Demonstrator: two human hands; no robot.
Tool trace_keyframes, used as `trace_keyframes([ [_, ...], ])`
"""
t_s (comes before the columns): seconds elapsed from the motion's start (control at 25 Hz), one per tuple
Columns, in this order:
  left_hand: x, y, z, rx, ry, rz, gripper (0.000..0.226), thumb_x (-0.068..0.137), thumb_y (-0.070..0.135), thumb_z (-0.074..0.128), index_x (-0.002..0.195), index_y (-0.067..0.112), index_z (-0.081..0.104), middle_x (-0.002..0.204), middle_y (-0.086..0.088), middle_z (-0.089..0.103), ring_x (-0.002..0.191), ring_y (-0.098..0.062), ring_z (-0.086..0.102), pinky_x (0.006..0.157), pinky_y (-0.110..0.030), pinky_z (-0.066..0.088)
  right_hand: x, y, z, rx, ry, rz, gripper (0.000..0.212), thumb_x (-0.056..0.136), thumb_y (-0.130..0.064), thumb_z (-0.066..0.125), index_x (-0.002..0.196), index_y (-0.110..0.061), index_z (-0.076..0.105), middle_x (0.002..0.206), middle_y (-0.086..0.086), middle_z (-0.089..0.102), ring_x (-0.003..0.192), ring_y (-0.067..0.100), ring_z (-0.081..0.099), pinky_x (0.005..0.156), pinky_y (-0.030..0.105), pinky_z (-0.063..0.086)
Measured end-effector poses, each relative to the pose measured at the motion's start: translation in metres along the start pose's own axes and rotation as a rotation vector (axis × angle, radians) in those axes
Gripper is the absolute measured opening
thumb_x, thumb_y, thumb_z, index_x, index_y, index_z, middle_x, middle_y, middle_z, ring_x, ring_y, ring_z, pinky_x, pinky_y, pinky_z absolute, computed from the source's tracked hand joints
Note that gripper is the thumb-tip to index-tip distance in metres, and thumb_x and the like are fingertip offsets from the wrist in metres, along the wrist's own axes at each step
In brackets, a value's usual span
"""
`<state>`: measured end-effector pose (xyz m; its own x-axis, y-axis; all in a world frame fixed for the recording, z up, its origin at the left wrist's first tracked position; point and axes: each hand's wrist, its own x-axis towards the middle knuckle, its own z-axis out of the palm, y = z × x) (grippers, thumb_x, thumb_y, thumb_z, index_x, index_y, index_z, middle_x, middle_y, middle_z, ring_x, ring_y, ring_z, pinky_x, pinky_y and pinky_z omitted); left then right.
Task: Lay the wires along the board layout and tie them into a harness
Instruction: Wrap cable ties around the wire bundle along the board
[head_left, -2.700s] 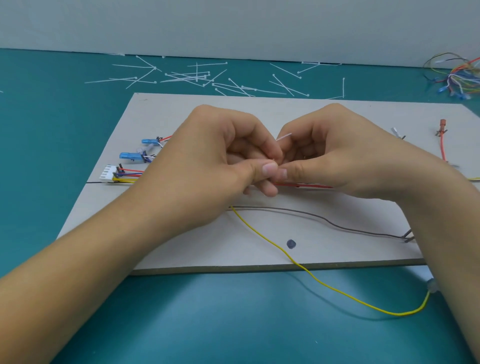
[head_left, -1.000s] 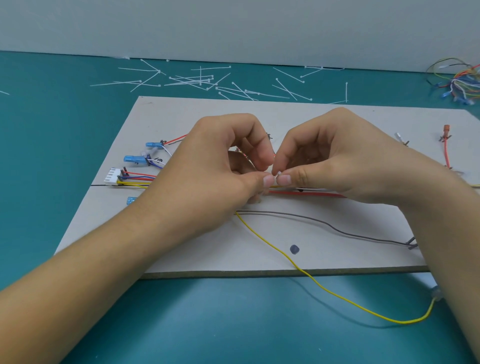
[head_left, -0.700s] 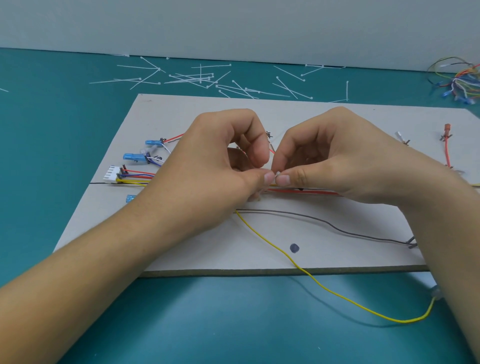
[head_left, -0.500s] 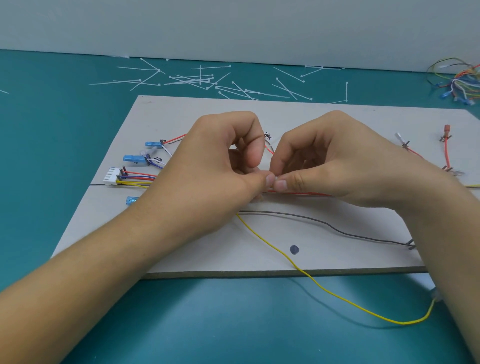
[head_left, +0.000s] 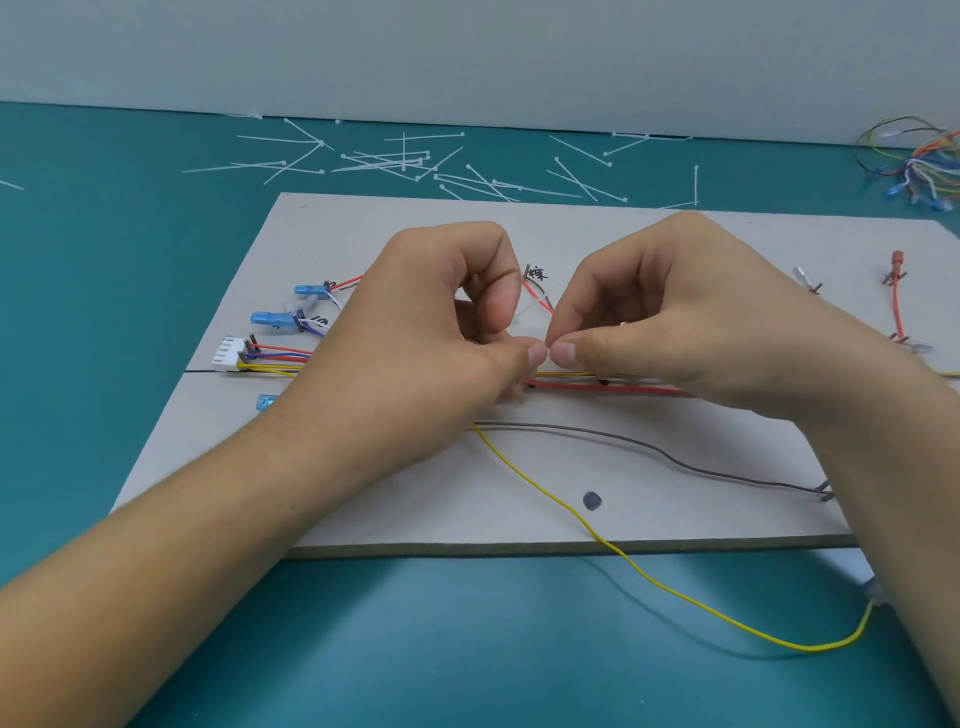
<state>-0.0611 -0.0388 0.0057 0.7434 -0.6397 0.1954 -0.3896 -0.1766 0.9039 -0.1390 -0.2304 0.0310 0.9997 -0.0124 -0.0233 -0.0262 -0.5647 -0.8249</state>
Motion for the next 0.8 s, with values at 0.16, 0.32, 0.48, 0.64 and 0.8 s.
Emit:
trace_keyframes([
  [0.16,-0.001,0.003,0.000,0.020,0.023,-0.045,0.031,0.079,0.000,0.083,0.073,0.014,0.056,0.071,-0.009,0.067,0.048,-0.020,0.071,0.039,-0.029,0.051,0.001,-0.002,0.007,0.012,0.043,0.022,0.012,0.083,-0.003,0.076,0.075,-0.012,0.076,0.065,0.013,0.070,0.055,0.014,0.055,0.052,0.029,0.043],
  [0.32,-0.001,0.006,-0.002,0.043,0.017,-0.013,0.024,0.079,0.005,0.085,0.076,0.016,0.064,0.074,0.003,0.074,0.049,-0.011,0.063,0.042,-0.020,0.047,0.002,-0.002,0.009,0.025,0.080,0.026,0.015,0.083,-0.001,0.072,0.075,-0.013,0.077,0.057,-0.002,0.063,0.051,0.009,0.050,0.048,0.021,0.040],
  [0.48,0.000,0.007,-0.003,0.115,0.009,0.024,0.023,0.076,0.012,0.086,0.077,0.021,0.065,0.076,0.009,0.076,0.056,-0.016,0.055,0.052,-0.018,0.046,0.002,-0.002,0.010,-0.001,0.090,0.025,0.015,0.081,-0.003,0.071,0.073,-0.014,0.077,0.055,-0.001,0.062,0.050,0.008,0.048,0.046,0.019,0.039],
  [0.64,-0.001,0.006,-0.002,0.175,-0.002,0.053,0.021,0.076,0.014,0.084,0.078,0.023,0.065,0.076,0.012,0.076,0.049,-0.005,0.040,0.050,-0.014,0.034,0.003,-0.004,0.013,-0.003,0.117,0.010,0.009,0.075,-0.013,0.067,0.072,-0.014,0.075,0.060,0.007,0.066,0.052,0.009,0.049,0.049,0.025,0.040],
  [0.8,-0.001,0.007,0.001,0.284,-0.008,0.154,0.019,0.078,0.010,0.078,0.084,0.023,0.065,0.076,0.012,0.071,0.058,0.004,0.052,0.056,-0.010,0.033,0.005,-0.004,0.016,0.001,0.141,0.003,0.011,0.071,-0.016,0.062,0.071,-0.013,0.073,0.063,0.015,0.063,0.053,0.013,0.046,0.051,0.033,0.038],
])
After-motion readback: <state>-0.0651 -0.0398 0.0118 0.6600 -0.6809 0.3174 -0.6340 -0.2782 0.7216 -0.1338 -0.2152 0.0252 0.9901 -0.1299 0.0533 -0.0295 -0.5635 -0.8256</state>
